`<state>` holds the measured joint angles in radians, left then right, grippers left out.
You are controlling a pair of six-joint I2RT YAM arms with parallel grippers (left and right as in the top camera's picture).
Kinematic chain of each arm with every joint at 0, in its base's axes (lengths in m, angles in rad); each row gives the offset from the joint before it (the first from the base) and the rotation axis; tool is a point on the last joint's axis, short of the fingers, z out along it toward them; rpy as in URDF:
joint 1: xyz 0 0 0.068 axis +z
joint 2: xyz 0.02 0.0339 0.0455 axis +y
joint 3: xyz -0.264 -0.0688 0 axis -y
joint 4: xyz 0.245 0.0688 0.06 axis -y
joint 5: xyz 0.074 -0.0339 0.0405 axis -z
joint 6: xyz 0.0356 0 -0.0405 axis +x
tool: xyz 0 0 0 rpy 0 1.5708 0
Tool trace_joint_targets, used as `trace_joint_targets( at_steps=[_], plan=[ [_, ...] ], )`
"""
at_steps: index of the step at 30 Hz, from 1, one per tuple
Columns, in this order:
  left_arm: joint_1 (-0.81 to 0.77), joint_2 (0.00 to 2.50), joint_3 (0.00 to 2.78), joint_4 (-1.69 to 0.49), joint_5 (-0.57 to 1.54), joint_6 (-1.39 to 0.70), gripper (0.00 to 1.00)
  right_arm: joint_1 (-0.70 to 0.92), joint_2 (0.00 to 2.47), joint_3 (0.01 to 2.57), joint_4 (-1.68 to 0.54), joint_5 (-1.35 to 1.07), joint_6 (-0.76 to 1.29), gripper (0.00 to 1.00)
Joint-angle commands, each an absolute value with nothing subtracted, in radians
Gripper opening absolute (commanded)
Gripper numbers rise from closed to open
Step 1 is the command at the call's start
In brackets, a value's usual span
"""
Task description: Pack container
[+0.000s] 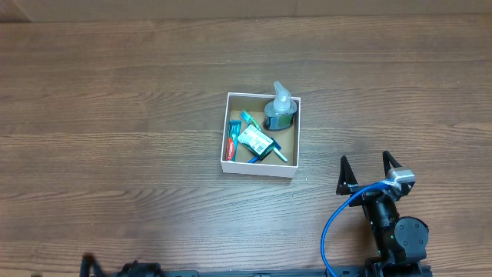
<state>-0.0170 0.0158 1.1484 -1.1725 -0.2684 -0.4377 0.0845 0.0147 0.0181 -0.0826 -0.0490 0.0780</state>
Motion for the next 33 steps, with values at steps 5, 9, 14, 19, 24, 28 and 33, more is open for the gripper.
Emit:
trace_joint_targets(
  at_steps=[5, 9, 14, 19, 24, 28, 33],
  plan=[
    [-0.013, 0.004, 0.747, -0.752, -0.012, -0.421, 1.0, 0.077, 0.003, 0.008, -0.08, -0.058, 0.075, 1.0],
    [-0.013, 0.004, 0.505, -0.493, 0.118, -0.269, 1.0, 0.077, 0.003, 0.008, -0.08, -0.058, 0.075, 1.0],
    [-0.013, 0.004, 0.279, -0.199, 0.257, -0.038, 1.0, 0.077, 0.003, 0.008, -0.08, -0.058, 0.075, 1.0],
    [-0.013, 0.004, 0.123, -0.068, 0.255, -0.037, 1.0, 0.077, 0.003, 0.008, -0.08, -0.058, 0.075, 1.0],
    [-0.013, 0.004, 0.025, -0.051, 0.208, -0.091, 1.0, 0.077, 0.003, 0.008, -0.08, -0.058, 0.075, 1.0],
    [-0.013, 0.004, 0.004, -0.059, 0.143, -0.116, 1.0, 0.077, 0.003, 0.008, -0.08, -0.058, 0.075, 1.0],
    [-0.013, 0.004, 0.004, -0.076, 0.009, -0.173, 1.0, 0.077, 0.003, 0.008, -0.08, -0.058, 0.075, 1.0]
  ],
)
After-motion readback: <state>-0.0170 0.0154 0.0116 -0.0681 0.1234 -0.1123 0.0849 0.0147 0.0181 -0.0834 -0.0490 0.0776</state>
